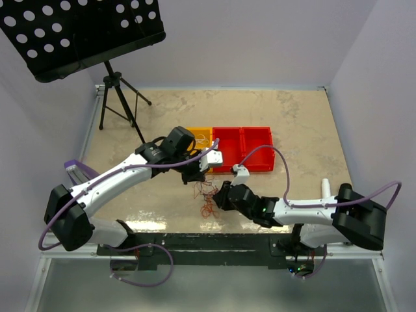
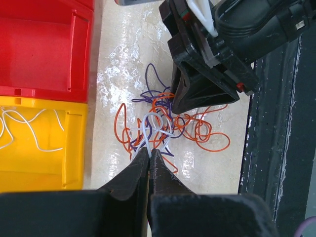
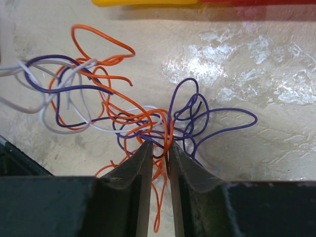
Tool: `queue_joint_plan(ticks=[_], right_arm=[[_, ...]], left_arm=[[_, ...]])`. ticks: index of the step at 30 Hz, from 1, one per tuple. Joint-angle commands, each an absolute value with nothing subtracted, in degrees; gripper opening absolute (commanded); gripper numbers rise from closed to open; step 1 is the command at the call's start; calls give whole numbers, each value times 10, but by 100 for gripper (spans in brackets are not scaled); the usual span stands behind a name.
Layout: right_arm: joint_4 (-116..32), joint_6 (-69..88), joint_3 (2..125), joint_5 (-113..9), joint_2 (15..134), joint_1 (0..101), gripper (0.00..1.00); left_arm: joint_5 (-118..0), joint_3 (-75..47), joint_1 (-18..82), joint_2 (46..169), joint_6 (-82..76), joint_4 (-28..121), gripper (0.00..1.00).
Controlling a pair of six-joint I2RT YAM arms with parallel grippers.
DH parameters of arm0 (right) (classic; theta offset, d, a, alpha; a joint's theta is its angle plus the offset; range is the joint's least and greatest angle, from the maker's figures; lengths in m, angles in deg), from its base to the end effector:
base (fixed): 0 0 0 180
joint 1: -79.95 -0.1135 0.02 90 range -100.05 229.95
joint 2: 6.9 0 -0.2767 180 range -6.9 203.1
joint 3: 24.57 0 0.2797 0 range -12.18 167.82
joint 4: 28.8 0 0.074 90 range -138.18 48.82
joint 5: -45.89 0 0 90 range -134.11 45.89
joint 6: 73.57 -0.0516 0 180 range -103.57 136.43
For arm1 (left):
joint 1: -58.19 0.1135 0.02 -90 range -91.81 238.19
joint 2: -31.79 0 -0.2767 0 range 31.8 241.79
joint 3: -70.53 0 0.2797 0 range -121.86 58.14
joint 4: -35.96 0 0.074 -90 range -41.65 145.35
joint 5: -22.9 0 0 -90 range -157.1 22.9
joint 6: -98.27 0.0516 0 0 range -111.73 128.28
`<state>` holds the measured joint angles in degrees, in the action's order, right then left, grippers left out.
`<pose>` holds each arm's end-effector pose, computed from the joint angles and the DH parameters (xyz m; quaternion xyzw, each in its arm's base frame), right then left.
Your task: Untangle the cables
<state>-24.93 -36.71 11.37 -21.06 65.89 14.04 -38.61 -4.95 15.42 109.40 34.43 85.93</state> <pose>0.1261 0.2326 0.1439 -0.0010 0.8663 0.3140 0.3885 0.2134 -0.2309 0.2792 0.5847 0.7106 -0.2758 0.2778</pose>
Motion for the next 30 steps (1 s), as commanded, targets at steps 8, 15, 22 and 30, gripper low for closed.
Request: queue_joint_plan(ticks=[8, 15, 22, 30], right_arm=[[-297, -438, 116, -156, 646, 111, 0], [-441, -559, 123, -117, 569, 98, 0], [-619, -673, 169, -69, 484, 88, 0], [-784, -747, 232, -2, 375, 88, 0]], left_arm=[[-429, -89, 184, 1044, 347, 864, 0], [-524, -181, 323, 1021, 370, 839, 0], [-561, -239, 419, 1002, 388, 824, 0], [-588, -262, 445, 995, 383, 807, 0]])
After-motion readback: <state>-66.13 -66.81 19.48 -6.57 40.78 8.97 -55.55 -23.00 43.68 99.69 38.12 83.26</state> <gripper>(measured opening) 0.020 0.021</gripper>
